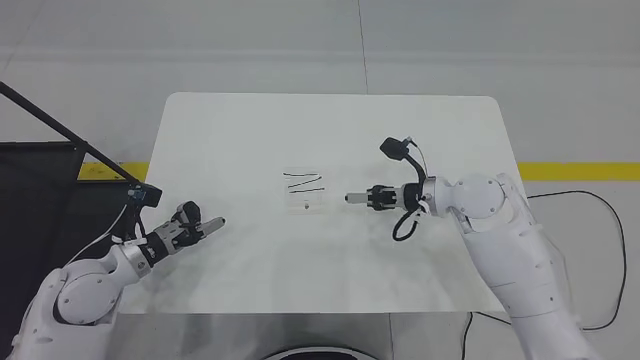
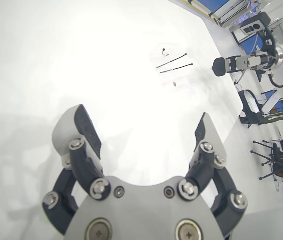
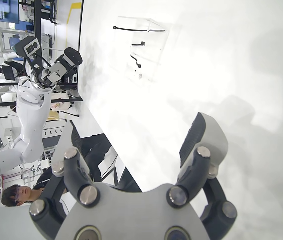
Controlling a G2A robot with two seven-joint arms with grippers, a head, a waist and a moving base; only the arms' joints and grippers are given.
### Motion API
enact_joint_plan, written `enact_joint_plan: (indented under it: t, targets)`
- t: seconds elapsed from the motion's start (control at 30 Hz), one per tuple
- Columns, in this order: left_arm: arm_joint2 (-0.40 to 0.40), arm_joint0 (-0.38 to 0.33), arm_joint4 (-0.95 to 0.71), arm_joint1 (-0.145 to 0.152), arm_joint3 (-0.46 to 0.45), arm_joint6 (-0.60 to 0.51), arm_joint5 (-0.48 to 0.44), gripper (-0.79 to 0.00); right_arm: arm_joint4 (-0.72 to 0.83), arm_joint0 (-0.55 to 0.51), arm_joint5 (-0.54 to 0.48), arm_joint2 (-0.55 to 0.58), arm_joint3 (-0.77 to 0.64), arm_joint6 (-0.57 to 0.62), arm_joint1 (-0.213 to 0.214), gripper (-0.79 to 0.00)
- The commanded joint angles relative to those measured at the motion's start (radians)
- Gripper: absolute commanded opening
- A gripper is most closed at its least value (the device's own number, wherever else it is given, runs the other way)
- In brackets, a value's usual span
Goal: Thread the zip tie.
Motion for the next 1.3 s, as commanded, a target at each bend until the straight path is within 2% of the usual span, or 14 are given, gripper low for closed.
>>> enact_joint_plan:
  t: [0.0,0.17,0.27,0.47,0.63,0.77,0.9,1.03,1.1,1.13,1.17,1.2,1.27]
  targets:
    - [0.000,0.000,0.000,0.000,0.000,0.000,0.000,0.000,0.000,0.000,0.000,0.000,0.000,0.000,0.000,0.000]
    - [0.007,0.003,-0.013,-0.001,-0.002,0.005,0.003,0.000,0.000,-0.003,0.002,0.000,0.000,-0.008,0.000,0.000]
    - [0.017,0.005,-0.066,0.002,-0.003,-0.018,-0.009,0.000,-0.011,0.001,0.088,-0.029,-0.001,-0.073,-0.008,0.000]
    - [0.030,-0.021,-0.209,0.012,0.025,-0.133,-0.022,0.000,-0.017,0.102,0.214,-0.126,0.056,-0.140,-0.039,0.000]
    - [0.038,-0.047,-0.308,0.022,0.055,-0.215,-0.030,0.000,-0.057,0.188,0.269,-0.216,0.126,-0.196,-0.068,0.000]
    - [0.033,-0.064,-0.385,0.029,0.077,-0.259,-0.025,0.000,-0.106,0.237,0.313,-0.291,0.164,-0.241,-0.093,0.000]
    - [0.030,-0.068,-0.394,0.031,0.082,-0.263,-0.021,0.000,-0.137,0.272,0.350,-0.348,0.192,-0.272,-0.117,-0.006]
    - [0.030,-0.068,-0.394,0.031,0.082,-0.263,-0.021,0.000,-0.148,0.300,0.372,-0.387,0.224,-0.288,-0.137,-0.135]
    - [0.030,-0.068,-0.394,0.031,0.082,-0.263,-0.021,0.000,-0.145,0.309,0.376,-0.398,0.238,-0.295,-0.146,-0.129]
    - [0.030,-0.068,-0.394,0.031,0.082,-0.263,-0.021,0.000,-0.147,0.314,0.375,-0.403,0.245,-0.296,-0.149,-0.234]
    - [0.030,-0.068,-0.394,0.031,0.082,-0.263,-0.021,0.000,-0.147,0.317,0.373,-0.407,0.252,-0.298,-0.152,-0.299]
    - [0.030,-0.068,-0.394,0.031,0.082,-0.263,-0.021,0.000,-0.145,0.320,0.370,-0.410,0.259,-0.298,-0.155,-0.308]
    - [0.030,-0.068,-0.394,0.031,0.082,-0.263,-0.021,0.000,-0.144,0.324,0.365,-0.416,0.271,-0.298,-0.161,-0.277]
